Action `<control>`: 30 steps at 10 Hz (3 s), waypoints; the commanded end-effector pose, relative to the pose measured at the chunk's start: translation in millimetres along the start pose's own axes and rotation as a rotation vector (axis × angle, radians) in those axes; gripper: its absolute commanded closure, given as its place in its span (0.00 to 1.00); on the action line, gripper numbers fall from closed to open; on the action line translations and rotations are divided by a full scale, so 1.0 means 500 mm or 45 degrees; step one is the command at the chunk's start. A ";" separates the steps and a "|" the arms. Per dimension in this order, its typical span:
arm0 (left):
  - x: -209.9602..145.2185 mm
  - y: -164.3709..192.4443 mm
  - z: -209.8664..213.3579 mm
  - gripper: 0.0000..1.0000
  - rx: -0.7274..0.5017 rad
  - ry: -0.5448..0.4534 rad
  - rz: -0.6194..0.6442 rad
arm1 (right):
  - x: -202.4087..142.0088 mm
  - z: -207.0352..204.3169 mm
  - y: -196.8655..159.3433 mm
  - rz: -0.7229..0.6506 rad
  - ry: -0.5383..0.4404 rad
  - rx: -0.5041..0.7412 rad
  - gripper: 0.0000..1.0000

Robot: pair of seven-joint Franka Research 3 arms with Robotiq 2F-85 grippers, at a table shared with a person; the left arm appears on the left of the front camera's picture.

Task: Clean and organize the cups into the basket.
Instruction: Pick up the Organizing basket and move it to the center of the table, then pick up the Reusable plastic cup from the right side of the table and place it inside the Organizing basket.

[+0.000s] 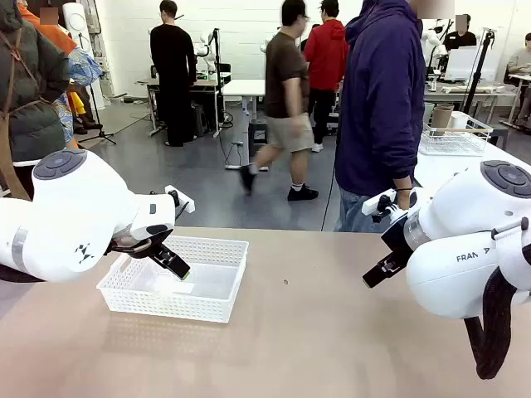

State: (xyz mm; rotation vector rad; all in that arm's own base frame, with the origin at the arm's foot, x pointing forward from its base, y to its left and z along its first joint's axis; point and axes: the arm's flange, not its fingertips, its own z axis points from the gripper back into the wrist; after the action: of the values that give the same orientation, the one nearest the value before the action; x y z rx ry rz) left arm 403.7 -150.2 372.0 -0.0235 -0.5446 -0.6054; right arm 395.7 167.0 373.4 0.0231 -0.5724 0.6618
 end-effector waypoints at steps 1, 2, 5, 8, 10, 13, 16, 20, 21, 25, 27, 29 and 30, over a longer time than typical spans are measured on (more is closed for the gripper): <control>0.000 0.000 0.000 0.00 0.000 0.000 0.000 | 0.000 0.000 0.000 0.000 0.000 0.000 0.00; 0.000 0.000 0.000 0.00 0.000 0.000 0.000 | 0.000 0.000 0.000 0.000 0.000 0.000 0.00; 0.000 0.000 0.000 0.00 0.000 0.000 0.000 | 0.000 0.000 0.000 0.000 0.000 0.000 0.00; 0.000 0.000 0.000 0.00 0.000 0.000 0.000 | 0.000 0.000 0.000 0.000 0.000 0.000 0.00; 0.000 0.000 0.000 0.00 0.000 0.000 0.000 | 0.000 0.000 0.000 0.000 0.000 0.000 0.00; 0.000 0.000 0.000 0.00 0.000 0.000 0.000 | 0.000 0.000 0.000 0.000 0.000 0.000 0.00; 0.000 0.000 0.000 0.00 0.000 0.000 0.000 | 0.000 0.000 0.000 0.000 0.000 0.000 0.00; -0.024 0.004 0.058 0.00 0.018 0.093 -0.046 | -0.052 0.087 0.034 0.043 0.066 -0.089 0.00; -0.053 0.000 0.119 0.00 0.076 0.148 -0.122 | -0.087 0.141 0.053 0.057 0.100 -0.049 0.00; -0.199 -0.036 0.284 0.00 0.185 0.216 -0.255 | -0.259 0.336 0.150 0.095 0.105 -0.220 0.00; -0.224 -0.026 0.293 0.00 0.300 0.154 -0.164 | -0.283 0.344 0.176 0.078 0.104 -0.433 0.00; -0.025 0.016 0.304 0.00 0.177 0.235 -0.224 | 0.008 0.371 0.091 0.095 0.114 -0.197 0.00; -0.025 0.016 0.304 0.00 0.177 0.235 -0.224 | 0.008 0.371 0.091 0.095 0.114 -0.197 0.00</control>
State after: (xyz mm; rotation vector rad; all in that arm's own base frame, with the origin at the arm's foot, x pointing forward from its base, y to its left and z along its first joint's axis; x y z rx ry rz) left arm 320.7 -108.2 503.7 0.2167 -0.4125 -0.7243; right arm 265.5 168.2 534.0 -0.2049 -0.5459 0.6605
